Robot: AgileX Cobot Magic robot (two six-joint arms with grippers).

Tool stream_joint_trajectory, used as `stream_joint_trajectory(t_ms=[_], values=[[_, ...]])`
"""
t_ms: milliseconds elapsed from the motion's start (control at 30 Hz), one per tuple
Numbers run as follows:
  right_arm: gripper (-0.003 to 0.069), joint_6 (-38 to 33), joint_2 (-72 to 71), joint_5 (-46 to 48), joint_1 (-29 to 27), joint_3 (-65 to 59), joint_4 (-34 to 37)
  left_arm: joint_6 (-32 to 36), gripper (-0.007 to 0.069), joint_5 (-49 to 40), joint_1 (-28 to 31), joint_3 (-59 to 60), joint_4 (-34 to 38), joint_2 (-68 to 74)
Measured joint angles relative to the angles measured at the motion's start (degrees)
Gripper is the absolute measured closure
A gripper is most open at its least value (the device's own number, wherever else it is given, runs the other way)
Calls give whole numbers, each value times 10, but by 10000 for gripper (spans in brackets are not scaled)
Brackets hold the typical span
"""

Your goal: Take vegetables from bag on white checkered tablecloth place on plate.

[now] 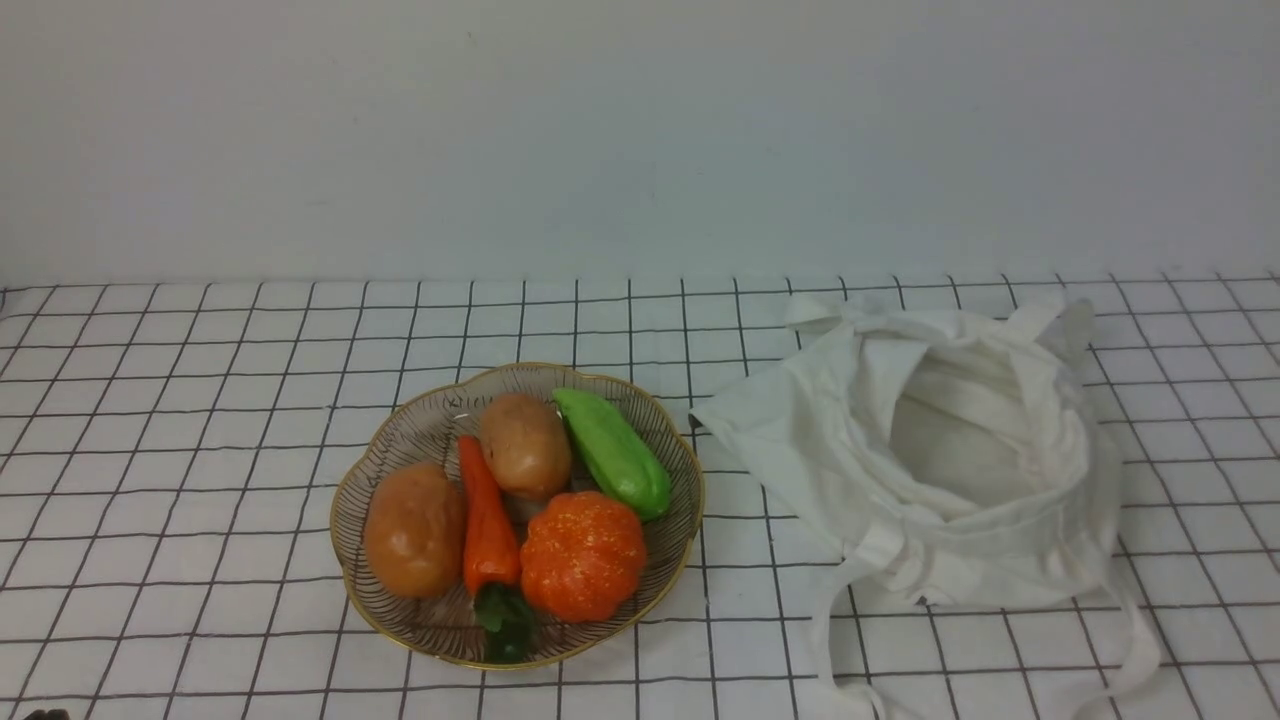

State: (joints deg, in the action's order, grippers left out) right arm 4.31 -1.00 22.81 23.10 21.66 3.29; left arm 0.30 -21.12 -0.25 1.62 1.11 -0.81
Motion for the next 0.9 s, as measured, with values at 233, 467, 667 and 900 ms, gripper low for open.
stream_joint_trajectory(t_ms=[233, 467, 667, 900], values=[[670, -2, 0, -14, -162, -128, -9, 0, 632, 0, 0, 0, 0, 0], [670, -4, 1, -15, -241, -229, -26, 0, 632, 0, 0, 0, 0, 0], [670, -12, 1, -13, -244, -229, -43, 0, 632, 0, 0, 0, 0, 0], [670, -12, 1, -13, -244, -229, -41, 0, 632, 0, 0, 0, 0, 0]])
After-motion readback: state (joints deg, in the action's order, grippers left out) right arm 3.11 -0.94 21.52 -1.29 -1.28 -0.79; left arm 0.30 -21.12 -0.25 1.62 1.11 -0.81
